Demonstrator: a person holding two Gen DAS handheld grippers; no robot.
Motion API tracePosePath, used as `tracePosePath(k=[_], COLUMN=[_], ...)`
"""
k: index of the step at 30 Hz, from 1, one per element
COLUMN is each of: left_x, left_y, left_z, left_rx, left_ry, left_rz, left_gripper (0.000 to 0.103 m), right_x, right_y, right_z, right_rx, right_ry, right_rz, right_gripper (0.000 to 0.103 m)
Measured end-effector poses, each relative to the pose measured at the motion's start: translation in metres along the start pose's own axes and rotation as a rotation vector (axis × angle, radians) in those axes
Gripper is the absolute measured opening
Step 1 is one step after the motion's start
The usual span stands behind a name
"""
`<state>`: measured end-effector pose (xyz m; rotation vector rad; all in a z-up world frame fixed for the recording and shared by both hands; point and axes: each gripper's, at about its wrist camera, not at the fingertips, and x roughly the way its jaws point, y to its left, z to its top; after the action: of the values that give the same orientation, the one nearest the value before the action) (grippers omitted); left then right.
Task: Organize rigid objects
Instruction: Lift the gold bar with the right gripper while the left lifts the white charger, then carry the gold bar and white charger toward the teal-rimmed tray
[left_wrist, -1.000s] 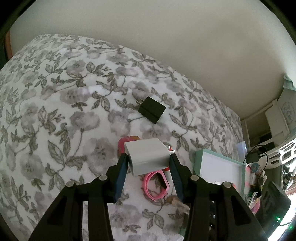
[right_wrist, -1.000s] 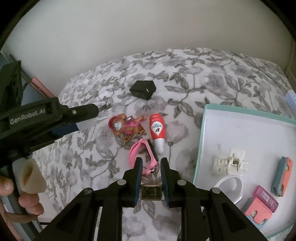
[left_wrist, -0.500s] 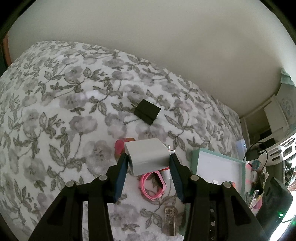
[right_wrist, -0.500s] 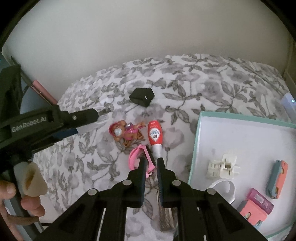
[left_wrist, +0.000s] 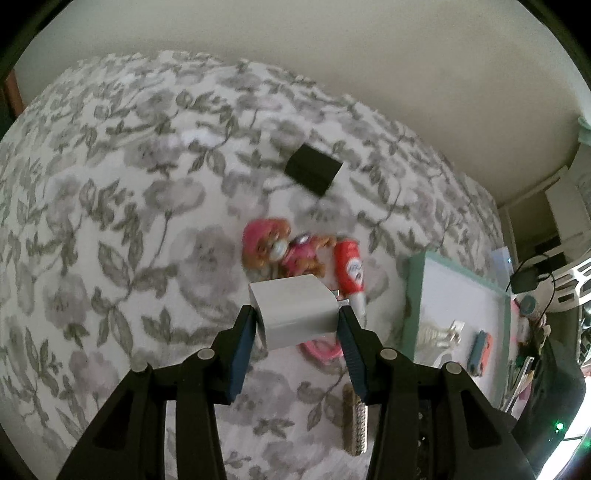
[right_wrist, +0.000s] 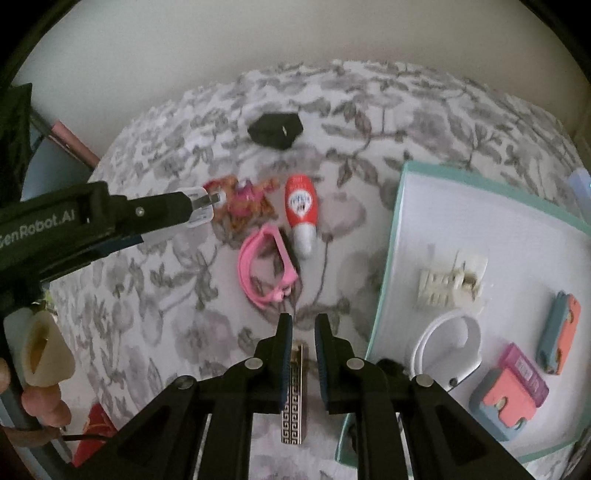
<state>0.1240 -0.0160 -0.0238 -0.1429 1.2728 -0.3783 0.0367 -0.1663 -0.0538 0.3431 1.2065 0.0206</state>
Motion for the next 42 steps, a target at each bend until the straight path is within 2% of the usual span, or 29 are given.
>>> tracePosePath(k=[12,16,20,33,37,42], left_x=[0.001,0.004,0.011,0.026,0.026,0.027], left_y=[0.006,0.01,0.016,0.02,0.02,0.019], left_z=[-0.032,-0.042,-0.052,-0.054,-0.054,-0.052], left_rx=[-0.01,-0.018,-0.033,-0.047,-0.043,-0.049], left_ry=[0.045,0.065,0.098,0.14,0.139,0.138], left_rz=[0.001,0.018,0.037,0.042,0.042,0.04], left_gripper=[0.047,0.047,0.047,0.047,0.047,0.047], right_x=[0.006,0.006,0.005,0.033,0.037,0.038], right_y=[0.004,0.004,0.009,0.021,0.03,0.032], right_z=[-0.029,-0.035,-0.037,-0.045,-0.047,-0.047], right_rx=[0.02,0.032,0.022,-0.076,-0.115,-0.12], right_ry=[0.064,0.073,0.073,0.146,0.144,0.137], right_rz=[-0.012,-0.017,-0.019,-0.128,-0.17,-0.179], right_gripper=[0.015,0.022,0.023,0.023,0.023,0.022])
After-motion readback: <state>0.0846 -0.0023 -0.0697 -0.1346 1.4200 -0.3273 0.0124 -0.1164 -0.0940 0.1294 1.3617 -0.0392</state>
